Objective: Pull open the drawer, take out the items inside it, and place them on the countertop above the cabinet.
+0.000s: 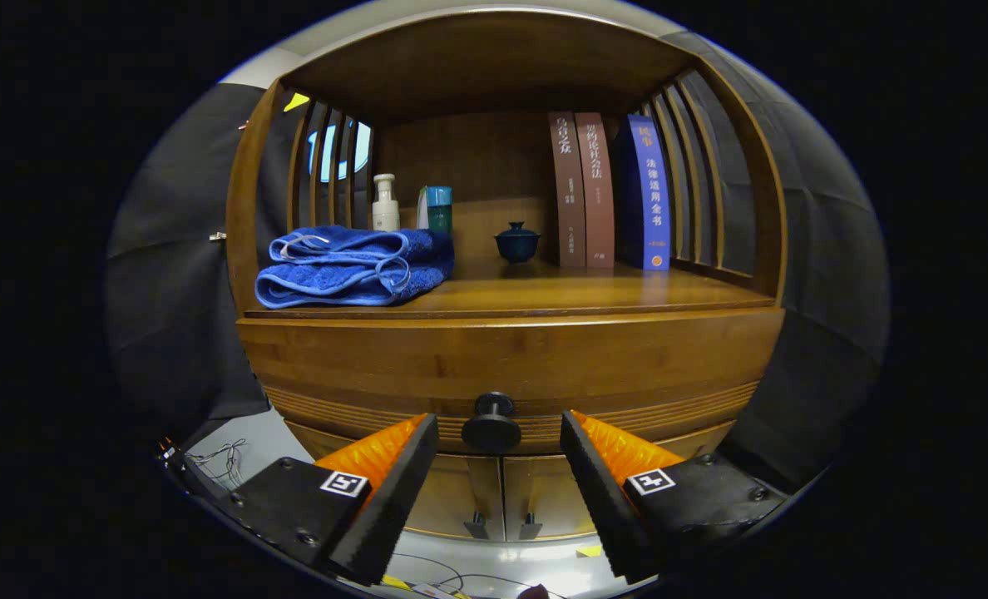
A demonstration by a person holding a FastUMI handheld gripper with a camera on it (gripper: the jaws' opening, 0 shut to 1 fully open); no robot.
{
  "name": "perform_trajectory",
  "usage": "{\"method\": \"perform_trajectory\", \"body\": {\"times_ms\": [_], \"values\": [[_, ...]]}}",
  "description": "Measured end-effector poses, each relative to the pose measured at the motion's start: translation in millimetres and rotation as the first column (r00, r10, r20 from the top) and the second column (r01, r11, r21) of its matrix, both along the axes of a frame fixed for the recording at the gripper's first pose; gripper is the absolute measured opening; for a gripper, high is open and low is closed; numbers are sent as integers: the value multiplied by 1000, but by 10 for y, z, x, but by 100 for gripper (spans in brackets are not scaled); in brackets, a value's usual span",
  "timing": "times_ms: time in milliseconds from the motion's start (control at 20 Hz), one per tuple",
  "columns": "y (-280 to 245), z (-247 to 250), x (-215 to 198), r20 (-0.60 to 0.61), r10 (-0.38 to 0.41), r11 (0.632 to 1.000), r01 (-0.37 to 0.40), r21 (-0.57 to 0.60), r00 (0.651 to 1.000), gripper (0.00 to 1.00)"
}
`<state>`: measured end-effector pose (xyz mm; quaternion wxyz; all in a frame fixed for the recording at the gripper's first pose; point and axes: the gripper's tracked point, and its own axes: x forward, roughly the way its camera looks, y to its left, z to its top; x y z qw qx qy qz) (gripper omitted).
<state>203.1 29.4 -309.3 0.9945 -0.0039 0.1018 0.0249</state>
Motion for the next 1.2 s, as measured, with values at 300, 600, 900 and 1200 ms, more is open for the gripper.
{"method": "perform_trajectory", "body": {"times_ms": [300, 600, 900, 1200], "values": [[25, -118, 241, 1, -32, 999, 32, -11, 1000, 48], [23, -120, 178, -22, -44, 999, 44, 23, 999, 32], [8, -137, -236, -36, -29, 999, 30, 22, 999, 32], [-4, -167, -736, -46, -27, 999, 28, 34, 999, 31]]}}
